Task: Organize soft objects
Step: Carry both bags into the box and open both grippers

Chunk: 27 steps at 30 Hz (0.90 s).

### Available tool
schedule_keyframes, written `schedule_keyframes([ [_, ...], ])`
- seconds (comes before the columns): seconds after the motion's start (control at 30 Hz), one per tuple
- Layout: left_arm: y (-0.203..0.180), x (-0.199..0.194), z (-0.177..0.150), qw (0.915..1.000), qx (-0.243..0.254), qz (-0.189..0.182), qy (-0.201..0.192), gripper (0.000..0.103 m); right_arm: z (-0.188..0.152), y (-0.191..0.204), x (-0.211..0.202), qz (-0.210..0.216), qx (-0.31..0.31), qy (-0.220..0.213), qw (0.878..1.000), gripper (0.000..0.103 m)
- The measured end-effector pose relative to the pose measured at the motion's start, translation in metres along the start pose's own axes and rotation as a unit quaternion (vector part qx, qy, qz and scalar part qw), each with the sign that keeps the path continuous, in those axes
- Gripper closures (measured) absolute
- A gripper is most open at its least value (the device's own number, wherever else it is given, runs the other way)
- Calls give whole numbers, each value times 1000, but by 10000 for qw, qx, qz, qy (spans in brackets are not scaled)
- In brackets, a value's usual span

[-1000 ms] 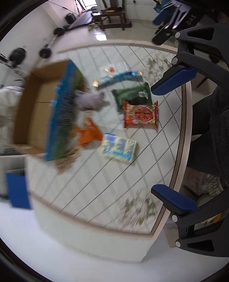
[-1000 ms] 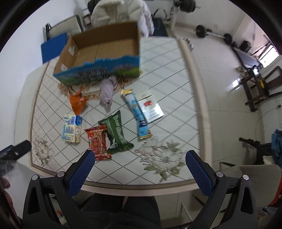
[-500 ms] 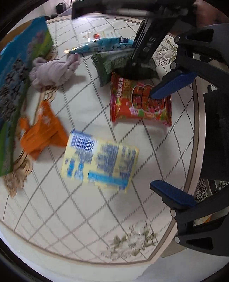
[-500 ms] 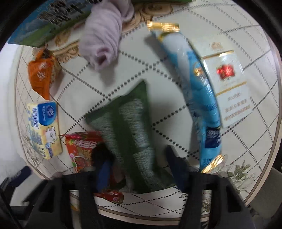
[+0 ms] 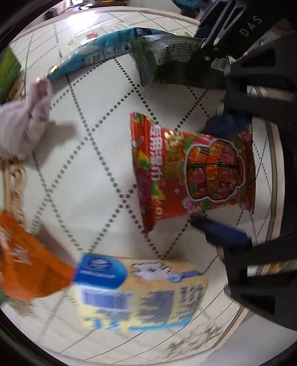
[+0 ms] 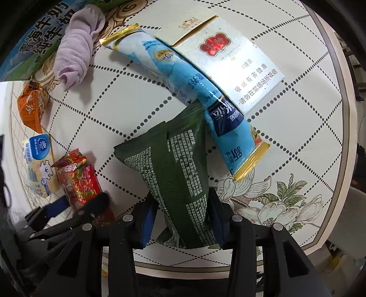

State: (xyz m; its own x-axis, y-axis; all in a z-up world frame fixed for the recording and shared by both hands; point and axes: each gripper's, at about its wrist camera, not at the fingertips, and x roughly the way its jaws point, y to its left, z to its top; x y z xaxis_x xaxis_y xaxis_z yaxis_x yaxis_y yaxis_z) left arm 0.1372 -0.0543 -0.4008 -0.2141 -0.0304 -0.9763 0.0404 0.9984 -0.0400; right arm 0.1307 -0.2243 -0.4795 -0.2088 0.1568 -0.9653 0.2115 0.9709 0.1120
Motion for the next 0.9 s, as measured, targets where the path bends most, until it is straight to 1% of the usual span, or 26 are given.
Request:
schedule_keyframes([
  [0.07, 1, -4, 0, 10000, 8, -6, -52, 59, -2, 5, 4, -55, -49, -45, 10000, 60],
  [0.17, 6, -12, -5, 9997, 17, 127, -213, 60, -11, 16, -9, -10, -75, -37, 10000, 67],
  [0.27, -2, -37, -15, 9994, 25, 113, -337, 60, -20, 13, -23, 174, -93, -102, 9998, 69],
  [0.33, -6, -47, -25, 9991, -1, 35, -433, 60, -28, 15, -37, 323, -165, -213, 9991, 69],
  [0.43, -5, -92, -40, 9973, -32, -92, -727, 60, -40, 17, -67, 553, -308, -459, 9969, 70],
  [0.53, -9, -151, -51, 9911, 44, -247, -1310, 60, -47, 19, -107, 774, -454, -748, 9931, 70],
  [0.57, -12, -163, -50, 9886, 60, -282, -1476, 60, -43, 16, -122, 863, -493, -840, 9915, 70],
  [0.6, -13, -185, -49, 9850, 80, -346, -1686, 60, -35, 14, -145, 964, -540, -976, 9891, 70],
  [0.63, -17, -200, -43, 9824, 112, -395, -1824, 60, -41, 1, -167, 1012, -570, -1081, 9873, 70],
  [0.67, -21, -215, -37, 9792, 146, -470, -1967, 60, -37, 2, -181, 1062, -606, -1186, 9854, 70],
  [0.7, -28, -225, -26, 9767, 178, -536, -2072, 60, -29, -2, -204, 1174, -649, -1303, 9824, 70],
  [0.73, -33, -238, -16, 9750, 221, -581, -2134, 60, -24, 1, -219, 1241, -682, -1387, 9802, 70],
  [0.77, -29, -251, -2, 9728, 253, -617, -2219, 60, -23, 4, -233, 1277, -709, -1460, 9784, 70],
  [0.83, -31, -268, 21, 9682, 335, -549, -2416, 60, -5, 16, -260, 1278, -790, -1654, 9747, 70],
  [0.9, -27, -271, 42, 9664, 359, -516, -2491, 60, 19, 28, -283, 1190, -808, -1831, 9725, 70],
])
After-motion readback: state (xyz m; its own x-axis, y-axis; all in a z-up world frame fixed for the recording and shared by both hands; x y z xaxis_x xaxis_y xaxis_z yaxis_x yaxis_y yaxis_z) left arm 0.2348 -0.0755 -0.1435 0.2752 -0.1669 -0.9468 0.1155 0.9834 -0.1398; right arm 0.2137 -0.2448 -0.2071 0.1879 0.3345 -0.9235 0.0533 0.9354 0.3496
